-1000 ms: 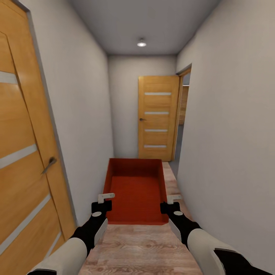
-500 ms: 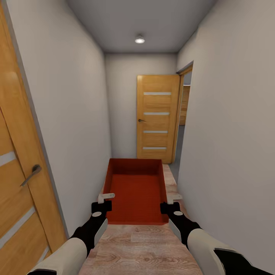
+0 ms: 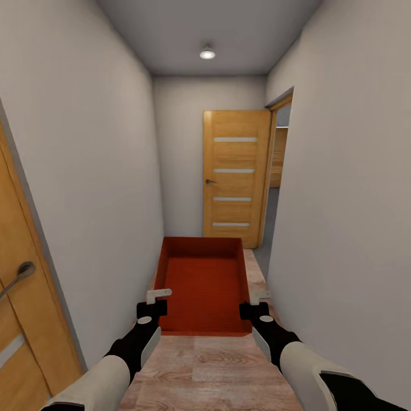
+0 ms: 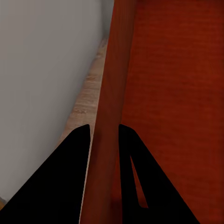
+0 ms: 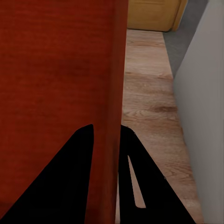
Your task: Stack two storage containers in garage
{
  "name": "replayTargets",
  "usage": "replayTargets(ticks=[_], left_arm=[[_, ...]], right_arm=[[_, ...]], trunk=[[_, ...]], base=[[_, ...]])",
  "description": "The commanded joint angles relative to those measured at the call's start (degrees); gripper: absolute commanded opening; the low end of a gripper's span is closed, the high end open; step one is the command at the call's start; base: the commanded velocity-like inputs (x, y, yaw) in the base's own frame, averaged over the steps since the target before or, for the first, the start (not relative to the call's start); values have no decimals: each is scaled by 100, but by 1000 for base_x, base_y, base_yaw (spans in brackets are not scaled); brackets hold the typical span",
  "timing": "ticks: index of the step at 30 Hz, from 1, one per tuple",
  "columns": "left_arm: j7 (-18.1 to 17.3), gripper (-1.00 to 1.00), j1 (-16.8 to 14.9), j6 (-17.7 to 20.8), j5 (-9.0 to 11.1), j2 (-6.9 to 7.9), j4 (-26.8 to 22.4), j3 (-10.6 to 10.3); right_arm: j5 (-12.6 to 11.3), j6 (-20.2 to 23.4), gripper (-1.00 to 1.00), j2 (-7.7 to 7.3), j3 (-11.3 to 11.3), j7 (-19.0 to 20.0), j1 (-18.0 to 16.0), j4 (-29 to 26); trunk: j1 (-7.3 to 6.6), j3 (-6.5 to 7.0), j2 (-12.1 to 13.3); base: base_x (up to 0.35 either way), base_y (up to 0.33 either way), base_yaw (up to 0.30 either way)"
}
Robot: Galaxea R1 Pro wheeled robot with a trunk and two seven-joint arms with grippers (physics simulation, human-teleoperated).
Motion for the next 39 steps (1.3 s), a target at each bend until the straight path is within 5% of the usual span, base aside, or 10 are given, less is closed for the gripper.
replayTargets(ticks=[1, 39], left_arm=[[113, -100, 0, -15, 17, 381, 17, -24], [113, -100, 2, -15, 22, 381, 15, -24]], right_arm=[[58, -17, -100, 5, -211, 22, -12, -18], [59, -13, -100, 5, -211, 22, -12, -18]], trunk=[[5, -11, -9], [5, -11, -9]], base=[[323, -1, 0], [325, 0, 0]])
